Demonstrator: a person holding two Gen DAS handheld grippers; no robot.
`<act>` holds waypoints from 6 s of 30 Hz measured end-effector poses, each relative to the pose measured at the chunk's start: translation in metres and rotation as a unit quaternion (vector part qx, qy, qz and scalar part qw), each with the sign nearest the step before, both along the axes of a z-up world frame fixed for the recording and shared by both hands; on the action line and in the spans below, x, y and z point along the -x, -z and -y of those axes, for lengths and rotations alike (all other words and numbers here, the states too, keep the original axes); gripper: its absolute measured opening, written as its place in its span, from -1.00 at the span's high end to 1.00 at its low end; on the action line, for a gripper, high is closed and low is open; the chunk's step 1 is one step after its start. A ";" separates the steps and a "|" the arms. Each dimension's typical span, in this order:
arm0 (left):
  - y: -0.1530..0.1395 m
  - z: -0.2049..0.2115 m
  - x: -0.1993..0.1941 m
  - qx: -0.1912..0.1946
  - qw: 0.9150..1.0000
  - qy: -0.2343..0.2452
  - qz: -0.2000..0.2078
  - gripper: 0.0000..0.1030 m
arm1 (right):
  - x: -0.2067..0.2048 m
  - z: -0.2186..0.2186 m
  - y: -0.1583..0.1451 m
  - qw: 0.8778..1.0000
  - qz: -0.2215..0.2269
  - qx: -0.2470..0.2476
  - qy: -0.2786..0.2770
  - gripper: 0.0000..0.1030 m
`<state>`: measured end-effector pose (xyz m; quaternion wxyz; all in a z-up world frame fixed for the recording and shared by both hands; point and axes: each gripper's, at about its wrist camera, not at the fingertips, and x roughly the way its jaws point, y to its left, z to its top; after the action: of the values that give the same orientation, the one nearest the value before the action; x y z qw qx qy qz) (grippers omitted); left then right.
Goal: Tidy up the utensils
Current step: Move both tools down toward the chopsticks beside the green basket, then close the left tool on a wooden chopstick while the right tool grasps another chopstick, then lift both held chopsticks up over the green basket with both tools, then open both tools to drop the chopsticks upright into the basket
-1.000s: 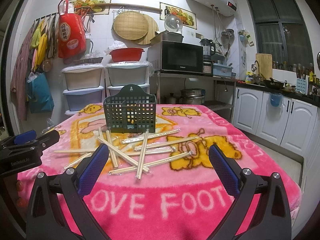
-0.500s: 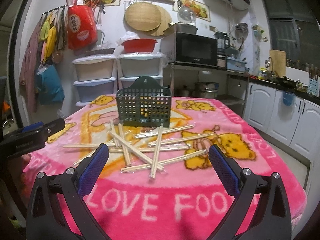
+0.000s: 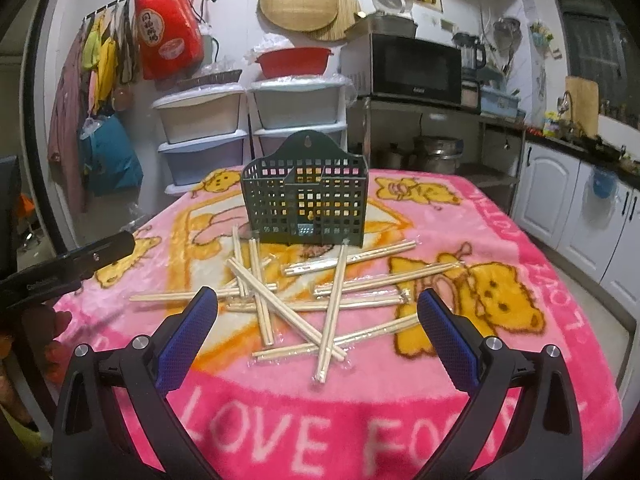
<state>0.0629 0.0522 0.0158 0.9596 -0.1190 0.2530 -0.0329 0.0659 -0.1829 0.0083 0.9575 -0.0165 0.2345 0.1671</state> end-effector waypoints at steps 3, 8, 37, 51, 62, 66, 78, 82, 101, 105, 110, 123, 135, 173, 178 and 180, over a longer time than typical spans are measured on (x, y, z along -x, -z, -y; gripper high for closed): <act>0.000 0.002 -0.014 0.001 1.000 0.012 -0.014 -0.80 | -0.013 0.000 -0.002 1.000 -0.013 0.000 -0.003 -0.88; 0.002 0.009 -0.043 0.000 0.998 0.036 -0.049 -0.80 | -0.035 -0.002 -0.007 1.000 -0.017 0.016 -0.005 -0.88; 0.069 -0.017 -0.141 0.156 0.956 0.101 -0.226 0.04 | -0.197 -0.015 0.053 0.964 -0.258 -0.014 -0.061 0.22; 0.075 -0.017 -0.159 0.192 0.948 0.101 -0.234 0.77 | -0.216 -0.015 0.066 0.952 -0.298 -0.027 -0.065 0.79; 0.031 -0.019 -0.146 0.175 0.962 0.116 -0.174 1.00 | -0.196 -0.002 0.029 0.964 -0.249 -0.047 -0.081 0.88; 0.013 -0.007 -0.145 0.150 0.968 0.130 -0.152 1.00 | -0.186 0.002 0.007 0.969 -0.223 -0.054 -0.087 0.88; 0.055 -0.011 -0.155 0.118 0.965 0.100 -0.212 0.38 | -0.169 0.005 -0.032 0.978 -0.173 -0.066 -0.093 0.88; 0.064 -0.006 -0.156 0.111 0.963 0.106 -0.221 0.45 | -0.165 0.007 -0.041 0.980 -0.162 -0.070 -0.094 0.88; 0.000 0.014 -0.155 0.077 0.976 0.142 -0.147 1.00 | -0.165 0.011 -0.097 0.986 -0.094 -0.091 -0.100 0.88; -0.031 0.016 -0.156 0.084 0.977 0.155 -0.117 1.00 | -0.167 0.013 -0.116 0.988 -0.071 -0.099 -0.099 0.88; -0.069 0.023 -0.161 0.078 0.980 0.166 -0.081 1.00 | -0.172 0.013 -0.137 0.990 -0.041 -0.101 -0.091 0.88; -0.160 0.031 -0.165 0.058 0.984 0.170 0.014 1.00 | -0.202 0.009 -0.171 0.993 0.030 -0.097 -0.055 0.88; -0.204 0.030 -0.192 0.040 0.988 0.137 0.066 1.00 | -0.242 -0.006 -0.168 0.993 0.079 -0.080 -0.030 0.88; -0.101 -0.018 -0.187 0.036 0.997 0.064 0.012 0.38 | -0.214 0.035 -0.070 0.995 0.000 -0.088 0.042 -0.13; -0.098 -0.025 -0.173 0.038 0.998 0.052 0.019 -0.07 | -0.199 0.051 -0.068 0.995 -0.005 -0.088 0.055 -0.17; -0.097 -0.029 -0.167 0.038 0.998 0.040 0.019 -0.24 | -0.192 0.057 -0.067 0.995 -0.006 -0.082 0.063 -0.18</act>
<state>0.2298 0.0808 0.1129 0.9570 -0.1442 0.2376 -0.0827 0.2581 -0.2395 0.0757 0.9627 0.0778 0.2268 0.1251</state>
